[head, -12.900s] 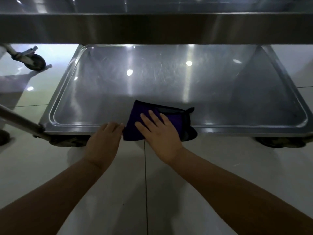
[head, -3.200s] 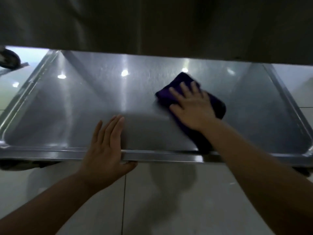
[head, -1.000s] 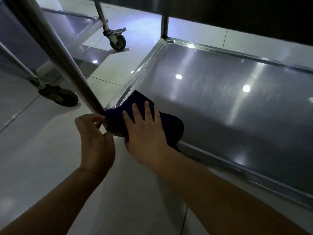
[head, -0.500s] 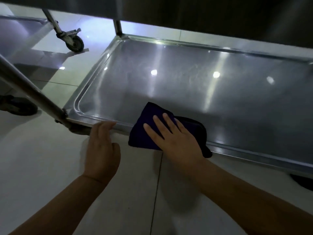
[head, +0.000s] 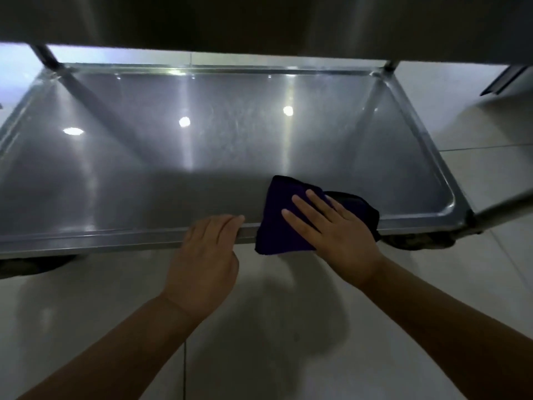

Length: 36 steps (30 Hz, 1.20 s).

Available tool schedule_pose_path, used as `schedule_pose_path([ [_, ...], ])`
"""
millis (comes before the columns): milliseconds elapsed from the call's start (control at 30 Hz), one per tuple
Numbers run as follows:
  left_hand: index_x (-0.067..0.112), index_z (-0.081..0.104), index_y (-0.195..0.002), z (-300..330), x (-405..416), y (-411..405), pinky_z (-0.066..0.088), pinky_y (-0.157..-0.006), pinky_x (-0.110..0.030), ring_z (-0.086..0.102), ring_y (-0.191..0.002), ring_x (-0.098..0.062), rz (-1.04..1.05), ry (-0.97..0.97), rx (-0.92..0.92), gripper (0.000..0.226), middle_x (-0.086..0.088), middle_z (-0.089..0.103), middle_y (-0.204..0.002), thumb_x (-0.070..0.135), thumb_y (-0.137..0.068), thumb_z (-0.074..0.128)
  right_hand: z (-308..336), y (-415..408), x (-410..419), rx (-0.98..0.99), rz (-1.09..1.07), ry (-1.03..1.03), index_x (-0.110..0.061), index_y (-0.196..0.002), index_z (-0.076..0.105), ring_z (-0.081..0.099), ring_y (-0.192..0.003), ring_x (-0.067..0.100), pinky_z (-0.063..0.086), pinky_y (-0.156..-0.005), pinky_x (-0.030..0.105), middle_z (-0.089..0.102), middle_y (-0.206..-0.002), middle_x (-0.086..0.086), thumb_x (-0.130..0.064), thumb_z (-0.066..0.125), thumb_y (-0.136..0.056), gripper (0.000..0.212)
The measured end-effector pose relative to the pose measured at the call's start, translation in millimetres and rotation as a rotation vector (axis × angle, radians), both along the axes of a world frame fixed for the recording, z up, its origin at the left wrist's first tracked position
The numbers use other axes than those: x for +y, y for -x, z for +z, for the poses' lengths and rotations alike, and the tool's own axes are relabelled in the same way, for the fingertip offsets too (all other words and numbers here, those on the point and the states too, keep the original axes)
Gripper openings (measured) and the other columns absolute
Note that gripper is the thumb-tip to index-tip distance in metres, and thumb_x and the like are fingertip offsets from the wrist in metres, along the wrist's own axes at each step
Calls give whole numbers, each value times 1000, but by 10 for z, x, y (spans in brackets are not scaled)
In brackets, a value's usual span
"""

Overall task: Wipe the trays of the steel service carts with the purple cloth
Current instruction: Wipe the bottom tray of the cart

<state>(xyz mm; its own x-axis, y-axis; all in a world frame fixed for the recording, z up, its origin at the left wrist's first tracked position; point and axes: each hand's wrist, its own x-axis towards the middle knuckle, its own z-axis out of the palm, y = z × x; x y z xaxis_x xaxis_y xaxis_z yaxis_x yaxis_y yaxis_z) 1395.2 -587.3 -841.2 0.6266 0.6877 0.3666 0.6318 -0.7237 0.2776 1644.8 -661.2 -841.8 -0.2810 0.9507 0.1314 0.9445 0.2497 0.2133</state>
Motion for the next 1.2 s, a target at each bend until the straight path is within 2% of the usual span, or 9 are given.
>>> schedule_pose_path([
  [67,2,58,-122,9,-66,-136,39,-96,-36,46,-104,-22,-47,-19,31,47,-12,61,-111,17,-80,43,-35,-269,-114,-8,-26,-33,-17,-150,22,33,-140,35,21,-116,44,37,-151,15,-18,81,-76,95],
  [233,9,64,-116,40,-97,-259,49,-80,-37,46,-97,-22,9,-25,120,42,-7,60,-107,25,-82,45,16,-846,-367,-41,-113,-69,-12,-144,33,43,-133,37,30,-112,46,46,-144,19,-29,74,-73,83],
  [333,8,64,-116,2,-64,-265,38,-85,-33,45,-94,-24,-1,-59,121,43,-8,61,-105,20,-80,45,47,-1154,-499,-37,-180,-58,-10,-141,35,47,-129,41,31,-107,51,49,-140,22,-33,64,-78,73],
  [433,5,65,-116,-4,-46,-253,36,-86,-34,47,-93,-27,-31,-111,112,44,-11,61,-103,15,-77,47,82,-1425,-628,-43,-238,-77,-8,-141,34,47,-128,42,30,-107,52,49,-139,23,-39,50,-86,65],
  [567,7,64,-119,24,-56,-264,38,-86,-34,47,-95,-26,-44,-88,90,46,-9,61,-107,14,-79,42,101,-1576,-689,1,-359,-97,0,-136,45,48,-127,43,31,-107,52,49,-138,25,-23,81,-71,78],
  [700,6,61,-123,50,-61,-242,39,-89,-30,47,-100,-23,-88,4,57,50,-7,61,-114,13,-79,39,61,-1436,-649,104,-482,-144,-2,-135,50,45,-130,42,29,-110,51,51,-138,22,-20,86,-67,80],
  [900,5,60,-123,132,0,-29,14,-110,-13,43,-115,-18,-131,151,4,48,-10,61,-123,15,-82,36,48,-949,-495,115,-510,-137,-5,-139,47,40,-134,42,20,-114,49,48,-141,22,-26,84,-66,85],
  [1067,5,64,-116,232,130,346,37,-97,-30,49,-106,-19,-175,80,18,43,-9,62,-114,12,-81,40,51,-230,-222,111,-462,-160,-5,-138,49,44,-130,46,21,-110,53,51,-138,24,-29,83,-67,82],
  [1200,8,66,-109,261,249,767,40,-89,-32,50,-100,-20,-80,65,-2,40,-7,63,-108,12,-79,40,49,356,79,90,-393,-125,-7,-139,50,45,-129,46,18,-110,54,51,-138,24,-33,84,-67,83],
])
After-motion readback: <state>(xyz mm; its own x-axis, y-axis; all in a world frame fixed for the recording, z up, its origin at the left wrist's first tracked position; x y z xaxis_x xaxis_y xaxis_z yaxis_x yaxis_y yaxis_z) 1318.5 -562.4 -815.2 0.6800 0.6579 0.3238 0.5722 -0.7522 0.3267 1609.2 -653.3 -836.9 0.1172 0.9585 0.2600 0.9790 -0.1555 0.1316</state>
